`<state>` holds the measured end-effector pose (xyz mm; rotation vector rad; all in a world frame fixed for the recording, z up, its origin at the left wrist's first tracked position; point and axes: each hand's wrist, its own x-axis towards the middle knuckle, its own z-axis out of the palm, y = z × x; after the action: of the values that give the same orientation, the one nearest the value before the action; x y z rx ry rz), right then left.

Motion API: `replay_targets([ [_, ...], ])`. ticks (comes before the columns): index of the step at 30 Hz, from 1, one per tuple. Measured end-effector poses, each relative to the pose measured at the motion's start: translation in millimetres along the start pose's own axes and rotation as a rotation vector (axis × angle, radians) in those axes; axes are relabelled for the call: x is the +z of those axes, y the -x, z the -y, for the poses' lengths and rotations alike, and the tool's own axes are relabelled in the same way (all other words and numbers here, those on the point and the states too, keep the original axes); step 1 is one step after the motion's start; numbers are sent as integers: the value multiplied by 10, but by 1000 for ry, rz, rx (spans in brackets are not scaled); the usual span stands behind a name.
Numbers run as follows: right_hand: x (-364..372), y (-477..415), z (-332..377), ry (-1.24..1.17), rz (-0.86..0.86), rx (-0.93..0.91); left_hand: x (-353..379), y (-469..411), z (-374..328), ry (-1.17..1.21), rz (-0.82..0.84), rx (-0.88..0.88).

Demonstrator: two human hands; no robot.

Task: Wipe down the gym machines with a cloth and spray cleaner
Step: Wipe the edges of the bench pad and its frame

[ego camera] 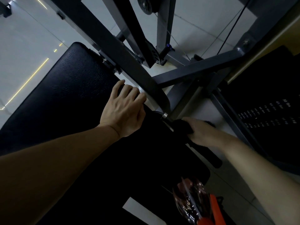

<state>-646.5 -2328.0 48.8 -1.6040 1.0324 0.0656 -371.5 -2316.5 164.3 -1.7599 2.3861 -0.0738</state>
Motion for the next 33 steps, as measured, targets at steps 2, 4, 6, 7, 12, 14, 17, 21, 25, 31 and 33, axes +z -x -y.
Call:
replay_targets([
  [2, -36, -181, 18, -263, 101, 123, 17, 11, 8, 9, -2, 2],
  [4, -40, -258, 28, -564, 203, 174, 34, 4, 11, 9, -18, 6],
  [6, 8, -238, 34, -621, 208, 169, 43, -7, 15, 8, -10, 9],
  [7, 48, -221, 46, -611, 166, 145, 38, -4, 19, 9, -2, 4],
  [12, 272, 43, 36, -494, -82, 7, 19, 10, 34, -3, -7, 10],
  [14, 269, 277, -39, -235, -130, -38, 8, 10, 15, 0, -4, 4],
  [17, 375, 582, -75, 247, -194, -31, 10, 13, -5, -2, -12, 3],
  [21, 261, 594, 122, 313, -236, -23, 22, 8, 9, 0, -13, 8],
  [25, -8, 217, 245, -31, -21, 174, 36, 1, 14, -4, -13, 9],
  [31, -18, -375, 373, -290, 95, 204, 45, 9, 19, 1, -19, 13],
  [33, 12, -354, 309, -314, 58, 160, 46, -1, 19, -6, -23, 15],
])
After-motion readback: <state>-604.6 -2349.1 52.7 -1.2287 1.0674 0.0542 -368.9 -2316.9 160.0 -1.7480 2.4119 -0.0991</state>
